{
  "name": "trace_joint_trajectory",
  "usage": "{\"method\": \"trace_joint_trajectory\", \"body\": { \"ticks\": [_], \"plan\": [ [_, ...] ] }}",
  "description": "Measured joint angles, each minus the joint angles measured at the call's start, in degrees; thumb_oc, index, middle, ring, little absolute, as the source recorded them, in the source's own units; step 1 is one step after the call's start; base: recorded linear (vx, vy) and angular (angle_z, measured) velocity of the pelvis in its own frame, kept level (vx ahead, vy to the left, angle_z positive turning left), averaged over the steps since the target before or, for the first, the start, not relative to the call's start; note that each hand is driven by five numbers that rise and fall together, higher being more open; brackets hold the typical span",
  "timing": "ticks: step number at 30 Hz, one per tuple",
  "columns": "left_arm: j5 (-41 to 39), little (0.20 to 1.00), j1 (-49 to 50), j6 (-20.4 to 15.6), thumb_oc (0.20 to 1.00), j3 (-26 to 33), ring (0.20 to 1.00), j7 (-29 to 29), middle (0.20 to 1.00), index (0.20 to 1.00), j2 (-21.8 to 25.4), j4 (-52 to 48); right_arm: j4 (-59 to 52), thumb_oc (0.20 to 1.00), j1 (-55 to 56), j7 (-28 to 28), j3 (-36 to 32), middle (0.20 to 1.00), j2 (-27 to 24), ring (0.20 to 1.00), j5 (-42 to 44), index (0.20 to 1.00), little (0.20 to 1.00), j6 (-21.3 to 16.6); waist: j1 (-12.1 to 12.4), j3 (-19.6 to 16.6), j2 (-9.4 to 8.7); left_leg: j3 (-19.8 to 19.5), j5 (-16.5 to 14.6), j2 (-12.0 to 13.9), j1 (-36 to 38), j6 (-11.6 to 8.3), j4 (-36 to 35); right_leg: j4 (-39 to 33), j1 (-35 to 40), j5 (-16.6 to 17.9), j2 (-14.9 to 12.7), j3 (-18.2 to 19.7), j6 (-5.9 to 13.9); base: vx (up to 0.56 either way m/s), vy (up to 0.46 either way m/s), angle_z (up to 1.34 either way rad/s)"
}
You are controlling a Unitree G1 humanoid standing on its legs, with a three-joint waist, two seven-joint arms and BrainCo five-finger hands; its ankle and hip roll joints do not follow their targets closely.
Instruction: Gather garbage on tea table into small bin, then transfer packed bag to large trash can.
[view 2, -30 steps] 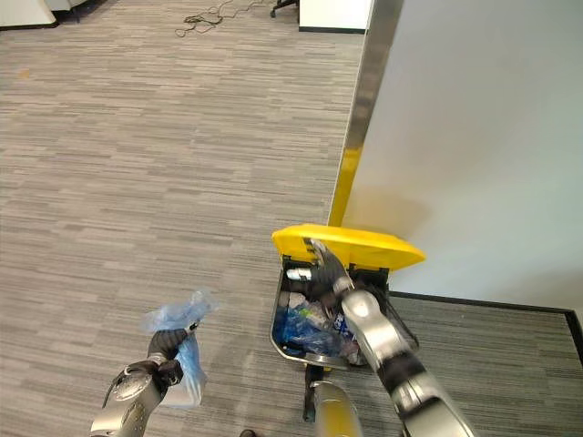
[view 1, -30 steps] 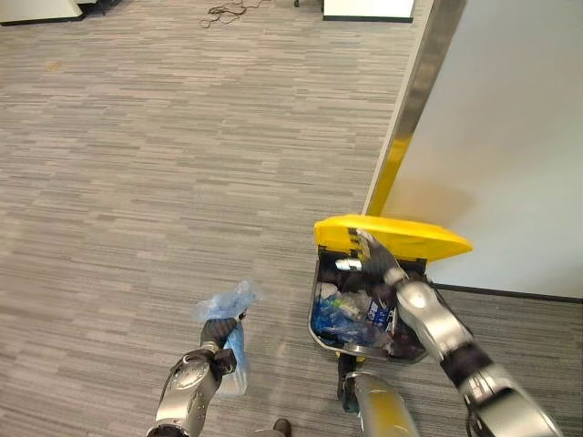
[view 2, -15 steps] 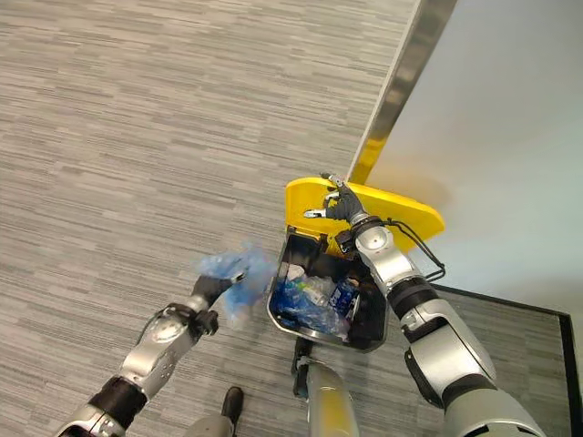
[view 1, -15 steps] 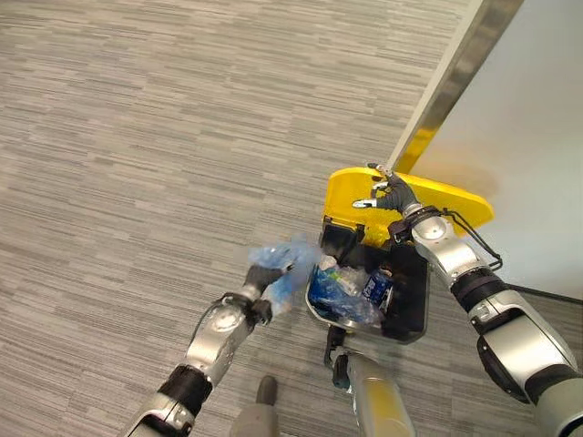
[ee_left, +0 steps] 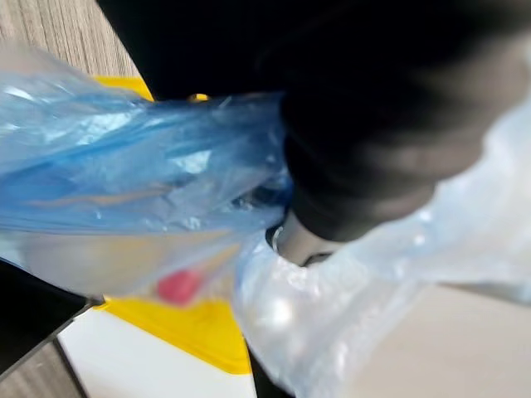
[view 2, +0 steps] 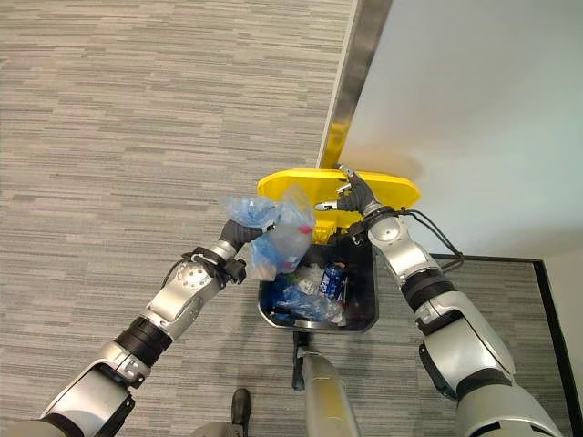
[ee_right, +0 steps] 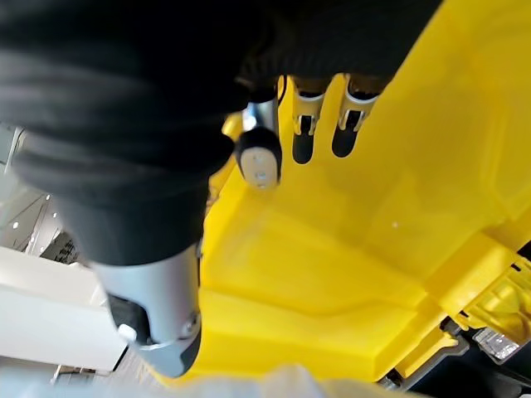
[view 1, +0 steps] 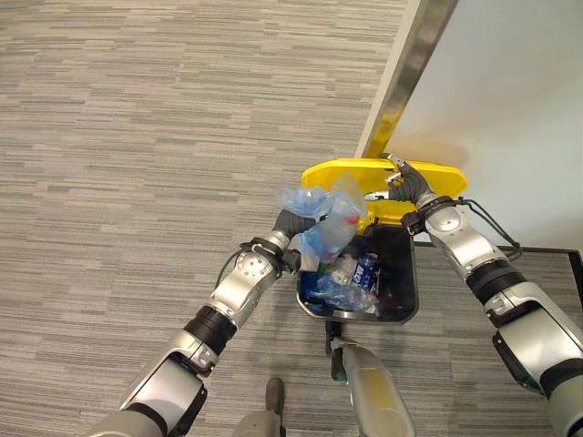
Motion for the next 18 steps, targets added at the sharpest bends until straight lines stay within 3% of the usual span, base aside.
{"method": "trace_joint_trajectory", "body": {
  "ticks": [6,10,14,15,16,17,18],
  "plan": [
    [3.3,0.200,-1.2,0.3,0.200,-2.5,0.200,0.0,0.200,0.200,-0.4,13.1,-1.3,1.000,-3.1,-0.7,1.7,1.000,-1.1,1.000,0.0,1.000,1.000,-0.2,-1.4,1.1,1.68,0.6,0.3,-0.8,-1.5,0.64,0.0,0.8,-2.3,0.0,-0.4,1.2,0.16,-0.02,0.007,-0.05],
    [7.8,0.200,-5.5,2.1,0.200,-6.3,0.200,0.2,0.200,0.200,-2.2,24.7,-4.8,1.000,-10.6,-1.7,5.0,1.000,-1.7,1.000,0.0,1.000,1.000,-0.1,-4.3,4.3,1.54,1.5,0.3,-1.5,-5.1,0.73,1.2,2.2,-6.3,0.1,-0.5,2.7,0.43,-0.04,0.009,-0.08],
    [12.6,0.200,-9.9,2.9,0.200,-6.0,0.200,0.4,0.200,0.200,-4.2,29.7,-10.4,1.000,-13.0,-3.0,6.3,1.000,-1.9,1.000,0.1,1.000,1.000,-1.1,-6.6,7.5,1.59,2.6,0.2,-1.4,-6.2,0.57,1.3,2.2,-7.8,0.4,-0.1,2.9,0.44,-0.01,-0.005,-0.12],
    [14.9,0.564,-10.5,3.1,0.564,-5.5,0.564,1.1,0.564,0.564,-4.4,30.9,-12.0,1.000,-12.8,-3.1,6.9,1.000,-1.8,1.000,0.1,1.000,1.000,-1.4,-7.2,7.8,1.61,2.9,0.0,-1.2,-6.2,0.44,1.3,2.0,-7.9,0.4,0.4,3.2,0.42,0.01,0.002,-0.23],
    [16.1,0.724,-10.5,3.1,0.724,-4.9,0.724,1.6,0.724,0.724,-4.3,30.9,-13.0,1.000,-12.3,-3.2,7.0,1.000,-1.9,1.000,0.1,1.000,1.000,-1.5,-7.3,7.8,1.59,3.1,-0.2,-1.1,-6.1,0.24,1.3,1.7,-7.9,0.6,0.8,3.5,0.37,0.02,-0.004,-0.24],
    [17.3,1.000,-10.3,3.1,1.000,-3.8,1.000,2.1,1.000,1.000,-4.3,31.0,-14.3,1.000,-11.4,-3.3,6.9,1.000,-2.2,1.000,0.0,1.000,1.000,-1.4,-7.3,7.8,1.59,3.3,-0.4,-1.0,-6.1,0.05,1.4,1.6,-7.9,0.6,1.0,3.7,0.38,0.02,-0.007,-0.19],
    [18.1,1.000,-10.3,3.1,1.000,-3.4,1.000,2.5,1.000,1.000,-4.0,31.0,-15.3,1.000,-10.5,-3.3,7.0,1.000,-2.5,1.000,0.0,1.000,1.000,-1.6,-7.3,7.8,1.58,3.7,-0.5,-0.8,-5.9,0.04,1.4,1.6,-7.9,0.6,1.3,3.8,0.38,0.03,-0.010,-0.13]
  ]
}}
